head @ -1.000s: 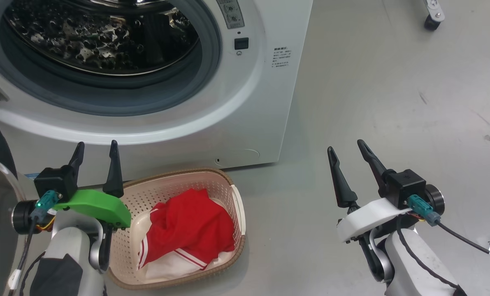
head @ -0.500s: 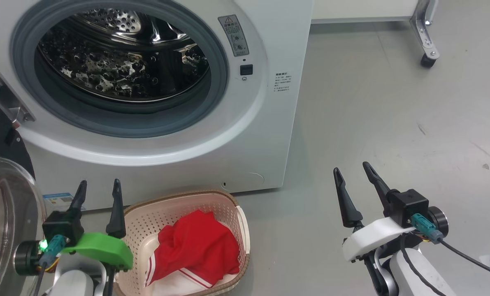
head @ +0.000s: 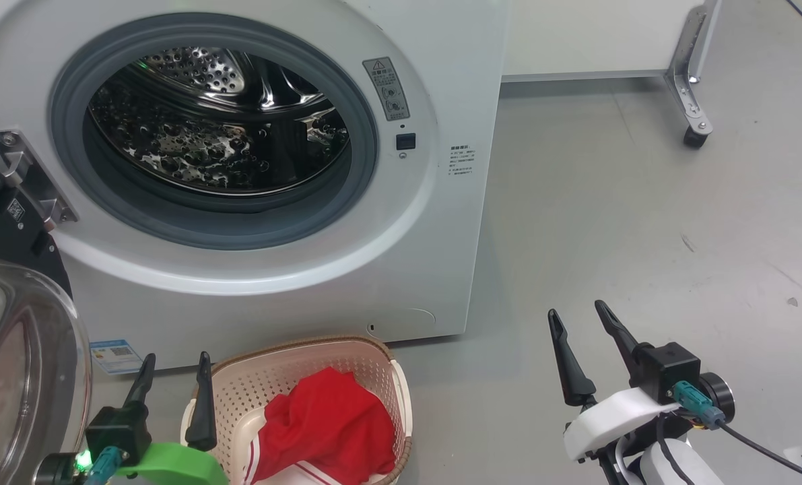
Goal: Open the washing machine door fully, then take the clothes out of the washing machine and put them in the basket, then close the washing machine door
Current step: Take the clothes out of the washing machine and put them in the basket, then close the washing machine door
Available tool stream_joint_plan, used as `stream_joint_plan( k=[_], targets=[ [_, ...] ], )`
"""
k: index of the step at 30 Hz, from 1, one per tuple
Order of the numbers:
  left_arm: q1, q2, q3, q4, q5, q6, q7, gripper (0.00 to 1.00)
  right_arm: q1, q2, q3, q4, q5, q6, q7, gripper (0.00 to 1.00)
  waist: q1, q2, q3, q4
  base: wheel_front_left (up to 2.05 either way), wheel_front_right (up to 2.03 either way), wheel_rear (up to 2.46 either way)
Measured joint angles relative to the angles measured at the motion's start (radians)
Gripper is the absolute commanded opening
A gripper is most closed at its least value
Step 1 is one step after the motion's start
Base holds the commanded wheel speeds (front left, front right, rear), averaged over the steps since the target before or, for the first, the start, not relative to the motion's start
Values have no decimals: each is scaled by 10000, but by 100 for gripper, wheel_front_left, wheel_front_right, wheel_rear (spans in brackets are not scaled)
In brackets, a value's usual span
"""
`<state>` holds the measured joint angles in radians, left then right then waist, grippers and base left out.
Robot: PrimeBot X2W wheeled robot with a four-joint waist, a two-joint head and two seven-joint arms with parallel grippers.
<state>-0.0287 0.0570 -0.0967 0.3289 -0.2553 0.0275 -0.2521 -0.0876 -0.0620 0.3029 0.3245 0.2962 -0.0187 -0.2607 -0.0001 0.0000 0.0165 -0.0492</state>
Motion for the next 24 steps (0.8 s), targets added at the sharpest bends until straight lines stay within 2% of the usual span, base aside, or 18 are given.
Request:
stream_joint_plan(
  k=[24],
  targets=[
    [1130,38,-61,-1553,56,295,343,100,354,15,-58,-215,-163,-2,0,100,0,0,-95,-77,0,0,0]
  ],
)
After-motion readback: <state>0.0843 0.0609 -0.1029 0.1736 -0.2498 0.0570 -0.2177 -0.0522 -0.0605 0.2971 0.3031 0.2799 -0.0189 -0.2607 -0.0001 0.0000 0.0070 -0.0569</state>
